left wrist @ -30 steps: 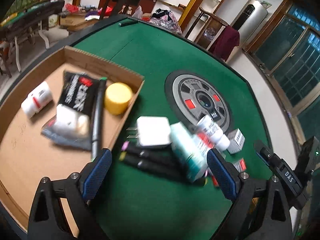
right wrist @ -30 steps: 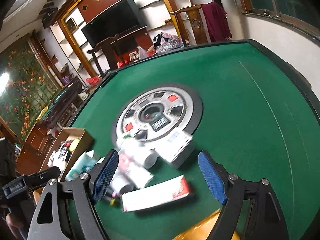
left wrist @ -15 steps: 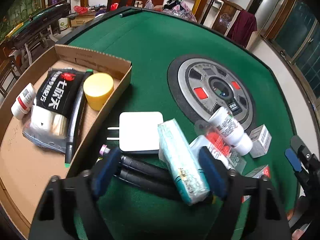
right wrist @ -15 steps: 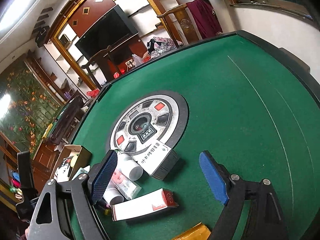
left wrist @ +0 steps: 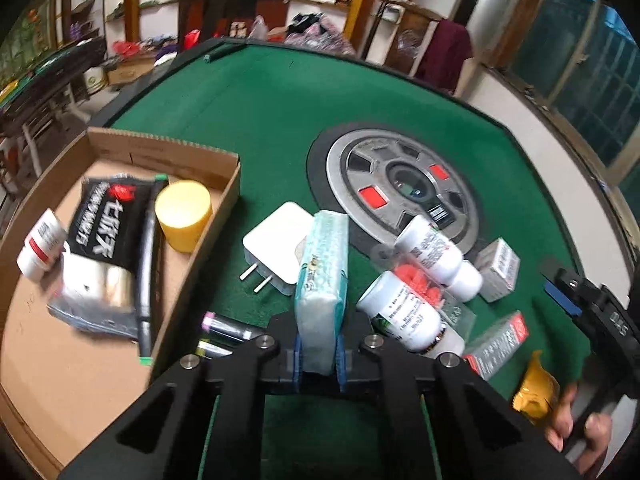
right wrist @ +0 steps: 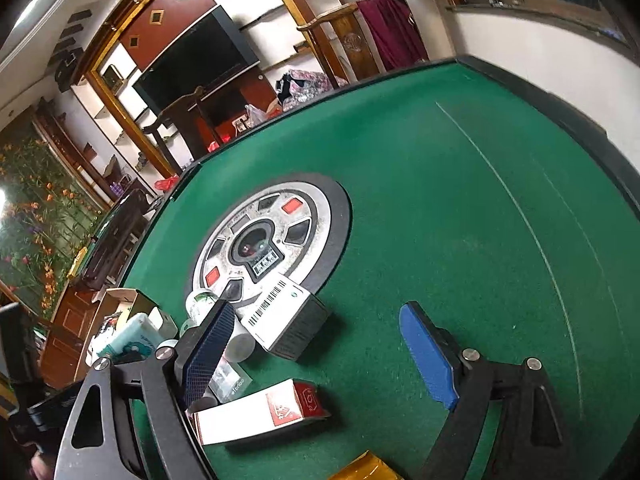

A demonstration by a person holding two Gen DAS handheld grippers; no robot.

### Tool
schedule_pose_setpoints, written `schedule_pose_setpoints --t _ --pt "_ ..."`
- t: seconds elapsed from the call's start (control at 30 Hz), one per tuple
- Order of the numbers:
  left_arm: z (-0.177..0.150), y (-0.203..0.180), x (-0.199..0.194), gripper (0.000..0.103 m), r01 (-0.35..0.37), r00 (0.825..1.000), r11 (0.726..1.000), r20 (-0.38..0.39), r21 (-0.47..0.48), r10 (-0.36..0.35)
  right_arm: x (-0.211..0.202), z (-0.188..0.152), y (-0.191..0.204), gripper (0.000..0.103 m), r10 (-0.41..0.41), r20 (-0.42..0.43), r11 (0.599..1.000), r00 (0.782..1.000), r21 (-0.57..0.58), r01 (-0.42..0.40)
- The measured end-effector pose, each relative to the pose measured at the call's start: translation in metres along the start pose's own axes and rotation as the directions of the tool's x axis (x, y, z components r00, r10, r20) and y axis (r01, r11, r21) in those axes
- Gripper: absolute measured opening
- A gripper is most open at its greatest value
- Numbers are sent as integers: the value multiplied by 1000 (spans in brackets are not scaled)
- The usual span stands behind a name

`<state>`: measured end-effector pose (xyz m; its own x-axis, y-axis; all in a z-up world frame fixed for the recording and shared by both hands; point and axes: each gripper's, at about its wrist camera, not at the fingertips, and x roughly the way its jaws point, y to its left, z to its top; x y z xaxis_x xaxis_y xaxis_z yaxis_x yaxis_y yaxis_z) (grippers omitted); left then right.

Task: Organize objects
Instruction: 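Grasp the teal tissue pack upright with the left tool, then carry the tissue pack toward the tray with left tool while right tool grasps the white medicine box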

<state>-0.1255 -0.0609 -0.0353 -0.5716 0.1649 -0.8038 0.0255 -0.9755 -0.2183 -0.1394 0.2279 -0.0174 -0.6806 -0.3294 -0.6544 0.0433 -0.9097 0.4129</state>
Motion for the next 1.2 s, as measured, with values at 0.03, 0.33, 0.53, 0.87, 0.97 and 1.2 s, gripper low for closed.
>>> schedule_pose_setpoints --t 0.03,0.33,0.53,0.87,0.97,1.2 --pt "0 2 -5 11 12 1000 1000 7 0 -12 -2 0 1 89 -2 8 1000 1000 -8 2" --pt "-22 14 -71 11 49 991 998 124 -44 -43 -13 0 3 89 50 42 999 998 6 -50" --pt "-49 24 -117 11 32 975 994 221 -103 -8 -26 -6 12 89 -19 97 998 995 -51 24" --pt "-67 40 -173 11 57 938 997 345 -59 -33 -96 -8 19 97 -43 55 989 998 -137 50" --pt "-73 49 -180 11 58 931 997 364 -56 -34 -85 -8 19 98 -38 -20 992 999 -123 36" --pt "-82 70 -188 11 59 921 997 388 -51 -35 -31 -4 31 98 -120 -158 988 980 -115 102"
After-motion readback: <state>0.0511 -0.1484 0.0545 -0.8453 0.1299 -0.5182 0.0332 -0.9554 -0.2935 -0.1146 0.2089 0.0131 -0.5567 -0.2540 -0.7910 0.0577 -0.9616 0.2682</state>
